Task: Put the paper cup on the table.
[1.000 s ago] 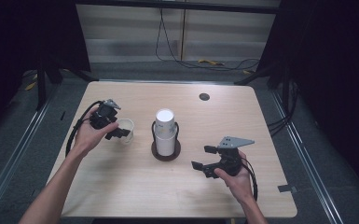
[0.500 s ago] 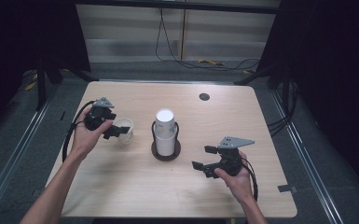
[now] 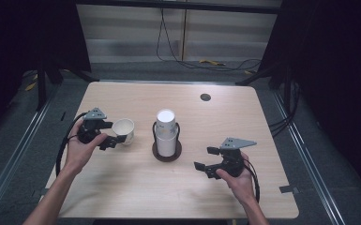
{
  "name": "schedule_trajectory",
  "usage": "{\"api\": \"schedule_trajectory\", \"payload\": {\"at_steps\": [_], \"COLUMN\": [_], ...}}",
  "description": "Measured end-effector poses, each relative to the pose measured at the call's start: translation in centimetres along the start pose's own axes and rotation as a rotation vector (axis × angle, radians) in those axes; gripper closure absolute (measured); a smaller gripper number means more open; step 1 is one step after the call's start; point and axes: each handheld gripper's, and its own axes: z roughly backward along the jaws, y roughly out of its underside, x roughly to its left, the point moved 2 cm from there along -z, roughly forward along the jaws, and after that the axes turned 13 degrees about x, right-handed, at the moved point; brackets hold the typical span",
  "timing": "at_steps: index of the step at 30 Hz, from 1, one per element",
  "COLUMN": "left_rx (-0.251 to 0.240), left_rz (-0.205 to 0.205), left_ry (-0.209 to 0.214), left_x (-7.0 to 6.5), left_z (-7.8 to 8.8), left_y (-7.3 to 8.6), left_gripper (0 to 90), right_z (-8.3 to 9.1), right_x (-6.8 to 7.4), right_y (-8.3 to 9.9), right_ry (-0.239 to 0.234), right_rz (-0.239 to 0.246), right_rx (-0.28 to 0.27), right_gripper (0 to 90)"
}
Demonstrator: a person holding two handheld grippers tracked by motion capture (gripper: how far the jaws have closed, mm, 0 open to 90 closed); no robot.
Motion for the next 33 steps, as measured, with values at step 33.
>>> {"api": "schedule_trajectory", "payload": {"at_steps": [33], "left_rx": [-0.062], "left_rz": [0.032], "left_ry": [0.054], "left_x": [-5.1], "left_z": [-1.7], "left_y": [7.0], "left_gripper": [17.1], "right_z": [-0.5], "right_x": [-0.5], "right_y": [0.8], "right_ry": [0.043], "right_rz": [-0.029], "right_rx": [0.023], "right_gripper": [15.5]}}
